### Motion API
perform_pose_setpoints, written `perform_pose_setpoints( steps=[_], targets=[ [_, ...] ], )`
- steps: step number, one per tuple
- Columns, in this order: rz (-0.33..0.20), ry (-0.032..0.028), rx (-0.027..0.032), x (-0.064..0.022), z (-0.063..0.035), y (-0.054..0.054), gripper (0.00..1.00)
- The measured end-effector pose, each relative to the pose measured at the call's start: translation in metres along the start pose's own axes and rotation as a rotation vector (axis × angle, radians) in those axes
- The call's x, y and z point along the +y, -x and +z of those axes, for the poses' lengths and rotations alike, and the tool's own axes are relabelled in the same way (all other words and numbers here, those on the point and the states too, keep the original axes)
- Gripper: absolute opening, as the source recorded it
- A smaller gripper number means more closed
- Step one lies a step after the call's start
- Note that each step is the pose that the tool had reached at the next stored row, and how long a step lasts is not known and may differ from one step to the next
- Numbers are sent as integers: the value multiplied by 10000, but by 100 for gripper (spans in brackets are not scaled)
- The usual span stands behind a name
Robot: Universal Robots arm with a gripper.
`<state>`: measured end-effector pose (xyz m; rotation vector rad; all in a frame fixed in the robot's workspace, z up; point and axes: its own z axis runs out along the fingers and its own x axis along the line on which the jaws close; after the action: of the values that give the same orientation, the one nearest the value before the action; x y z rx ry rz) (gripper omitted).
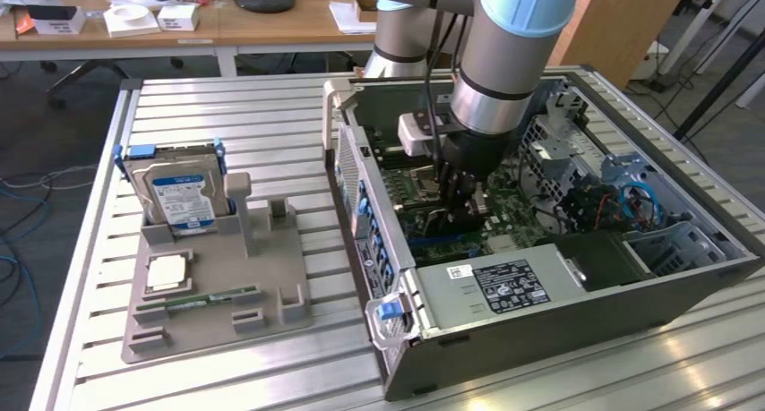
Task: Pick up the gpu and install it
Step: 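Insert the gpu into the slot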
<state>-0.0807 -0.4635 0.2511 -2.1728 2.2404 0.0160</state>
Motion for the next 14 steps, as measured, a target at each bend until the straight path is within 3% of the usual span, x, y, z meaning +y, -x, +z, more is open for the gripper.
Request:
perform_pose_setpoints(
  steps=[14],
  targets=[
    [70,-3,-1,0,-11,0,26]
  ],
)
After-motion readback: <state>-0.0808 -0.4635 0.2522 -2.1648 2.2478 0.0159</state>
